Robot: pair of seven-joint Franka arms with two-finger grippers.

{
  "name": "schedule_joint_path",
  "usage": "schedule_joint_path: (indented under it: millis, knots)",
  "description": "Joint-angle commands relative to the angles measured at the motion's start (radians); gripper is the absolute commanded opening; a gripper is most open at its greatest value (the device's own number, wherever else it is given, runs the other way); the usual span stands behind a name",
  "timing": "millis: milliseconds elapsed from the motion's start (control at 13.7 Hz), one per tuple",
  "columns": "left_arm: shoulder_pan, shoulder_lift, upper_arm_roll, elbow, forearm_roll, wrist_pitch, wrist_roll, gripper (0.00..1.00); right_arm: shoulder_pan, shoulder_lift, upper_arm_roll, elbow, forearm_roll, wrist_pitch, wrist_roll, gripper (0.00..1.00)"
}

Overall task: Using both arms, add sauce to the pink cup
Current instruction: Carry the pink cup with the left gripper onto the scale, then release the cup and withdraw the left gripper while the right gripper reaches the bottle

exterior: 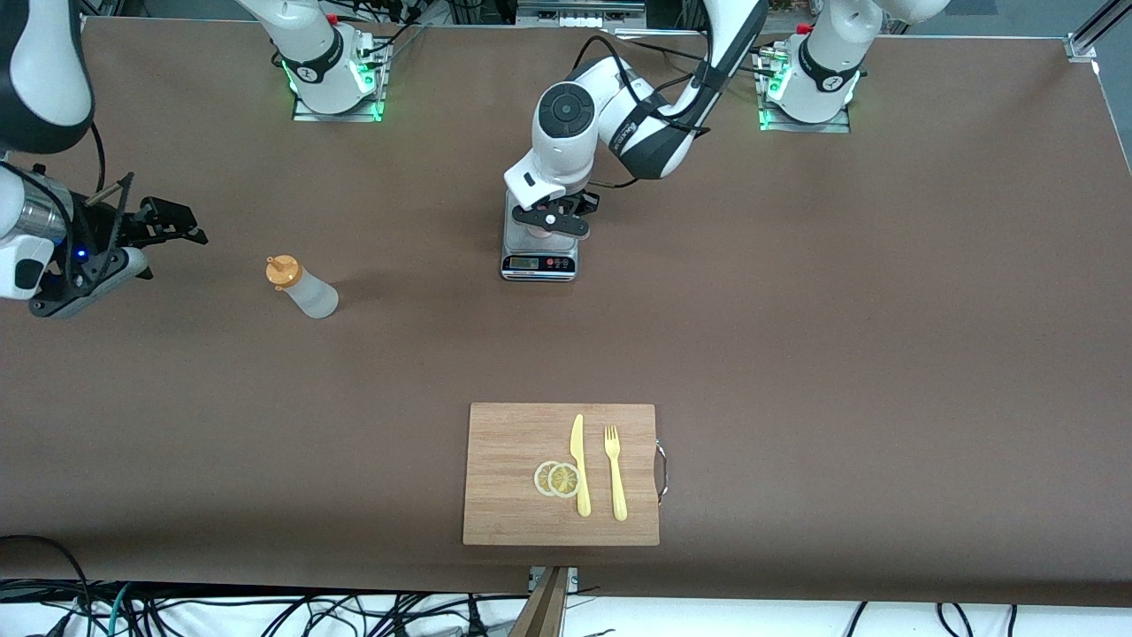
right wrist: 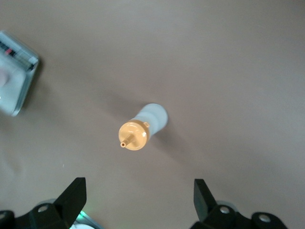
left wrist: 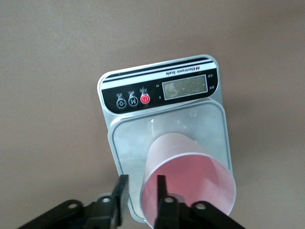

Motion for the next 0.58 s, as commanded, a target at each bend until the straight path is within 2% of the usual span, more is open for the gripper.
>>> schedule_joint_path:
  millis: [0,292,512]
  knots:
    - [0.018,-0.049,0.021,0.024,-0.047,-0.052,0.007,1.0,-0.056,0.04,0.002,-0.018,0.101,-0.013,-0.267,1.0]
    - [0.124,-0.141,0.056,0.157,-0.039,-0.302,0.007,1.0,-0.174,0.123,-0.001,-0.075,0.276,-0.017,-0.675,1.0]
    - [0.194,-0.227,0.148,0.166,-0.035,-0.396,0.012,1.0,-0.273,0.232,-0.001,-0.076,0.434,-0.103,-0.912,1.0]
